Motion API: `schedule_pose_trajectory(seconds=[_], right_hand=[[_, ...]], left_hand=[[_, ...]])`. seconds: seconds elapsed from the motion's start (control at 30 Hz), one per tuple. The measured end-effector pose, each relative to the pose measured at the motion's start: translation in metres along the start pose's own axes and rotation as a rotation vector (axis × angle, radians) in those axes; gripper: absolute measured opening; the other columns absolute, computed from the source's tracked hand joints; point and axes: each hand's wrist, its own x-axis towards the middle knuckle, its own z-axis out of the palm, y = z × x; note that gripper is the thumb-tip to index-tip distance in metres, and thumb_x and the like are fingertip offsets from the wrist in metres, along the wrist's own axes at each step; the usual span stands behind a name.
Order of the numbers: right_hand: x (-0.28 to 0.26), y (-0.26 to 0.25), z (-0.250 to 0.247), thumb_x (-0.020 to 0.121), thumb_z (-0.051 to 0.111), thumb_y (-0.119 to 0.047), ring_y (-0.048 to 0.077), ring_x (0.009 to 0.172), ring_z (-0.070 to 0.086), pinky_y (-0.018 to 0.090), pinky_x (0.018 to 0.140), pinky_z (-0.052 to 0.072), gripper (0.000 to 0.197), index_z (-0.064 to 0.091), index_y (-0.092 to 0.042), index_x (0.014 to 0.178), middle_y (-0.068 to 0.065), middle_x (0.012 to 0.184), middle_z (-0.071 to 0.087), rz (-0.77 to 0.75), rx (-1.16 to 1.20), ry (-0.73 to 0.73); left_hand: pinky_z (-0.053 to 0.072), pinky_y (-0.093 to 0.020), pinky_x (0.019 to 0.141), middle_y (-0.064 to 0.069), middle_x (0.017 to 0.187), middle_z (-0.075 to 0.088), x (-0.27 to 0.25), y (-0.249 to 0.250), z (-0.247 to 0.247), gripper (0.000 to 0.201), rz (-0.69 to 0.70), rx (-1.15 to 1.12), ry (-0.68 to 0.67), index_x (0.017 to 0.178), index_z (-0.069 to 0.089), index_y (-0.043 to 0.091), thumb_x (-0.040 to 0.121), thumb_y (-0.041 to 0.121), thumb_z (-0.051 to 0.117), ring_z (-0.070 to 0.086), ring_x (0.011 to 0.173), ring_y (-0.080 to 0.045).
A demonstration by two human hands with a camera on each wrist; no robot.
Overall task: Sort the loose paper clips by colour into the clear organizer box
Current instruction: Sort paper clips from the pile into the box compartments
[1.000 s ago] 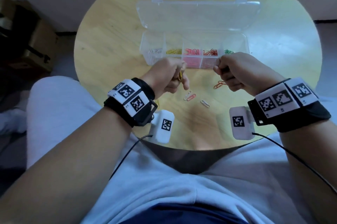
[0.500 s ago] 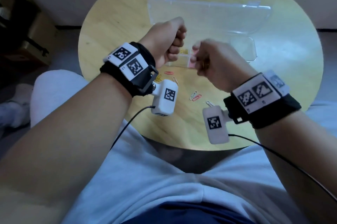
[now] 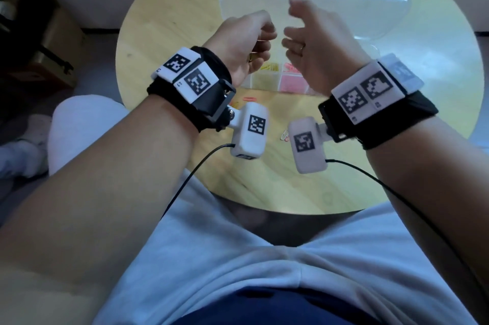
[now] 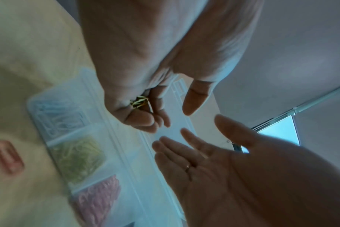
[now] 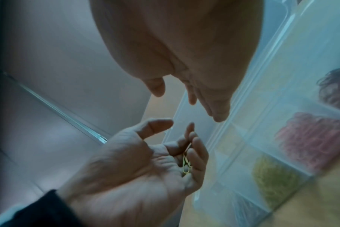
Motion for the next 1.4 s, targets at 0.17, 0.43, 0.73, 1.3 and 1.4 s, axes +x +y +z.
schedule_pose_trajectory(seconds=[0.17,0.43,0.73,1.3,1.4], right_hand=[[-0.033,0.010,-0.031,0.098,0.050,-0.034,0.020,0.117,0.061,0.030,0.101,0.047,0.032,0.057,-0.019,0.125,0.013,0.127,0.062,-0.109,0.117,0.087],[-0.053,0.042,-0.071,0.093,0.059,-0.013,0.020,0.069,0.068,0.036,0.073,0.055,0.012,0.071,-0.014,0.090,0.006,0.083,0.074,-0.108,-0.429,-0.027],[-0.047,0.071,-0.078,0.067,0.087,-0.023,0.016,0.055,0.060,0.033,0.064,0.054,0.023,0.070,-0.017,0.081,0.000,0.069,0.071,0.052,-1.016,-0.206],[-0.047,0.083,-0.060,0.064,0.077,-0.026,0.018,0.074,0.062,0.034,0.073,0.056,0.013,0.067,-0.029,0.071,-0.005,0.079,0.066,-0.027,-1.321,-0.142],[-0.047,0.083,-0.059,0.064,0.076,-0.027,0.018,0.073,0.061,0.034,0.072,0.056,0.012,0.067,-0.029,0.072,-0.005,0.080,0.066,-0.025,-1.325,-0.148]], left_hand=[[0.051,-0.029,0.084,-0.011,0.104,0.056,0.007,0.006,0.006,0.031,-0.012,-0.052,-0.098,0.108,0.058,0.000,0.088,0.024,0.056,0.057,0.089,-0.021],[0.048,-0.029,0.085,-0.002,0.103,0.061,-0.007,0.004,0.000,0.025,0.164,0.202,-0.079,0.104,0.066,0.011,0.090,0.028,0.056,0.058,0.094,-0.016],[0.045,-0.020,0.068,0.006,0.088,0.069,-0.016,-0.059,-0.027,0.018,0.286,1.017,-0.157,0.097,0.069,0.021,0.082,0.014,0.065,0.060,0.076,-0.008],[0.039,-0.026,0.070,0.007,0.085,0.054,-0.002,-0.081,-0.005,0.024,0.323,1.257,-0.228,0.096,0.065,0.023,0.079,0.006,0.064,0.058,0.089,-0.018],[0.044,-0.029,0.069,0.007,0.085,0.057,-0.005,-0.079,-0.006,0.020,0.292,1.264,-0.215,0.091,0.064,0.024,0.077,0.010,0.065,0.058,0.086,-0.019]])
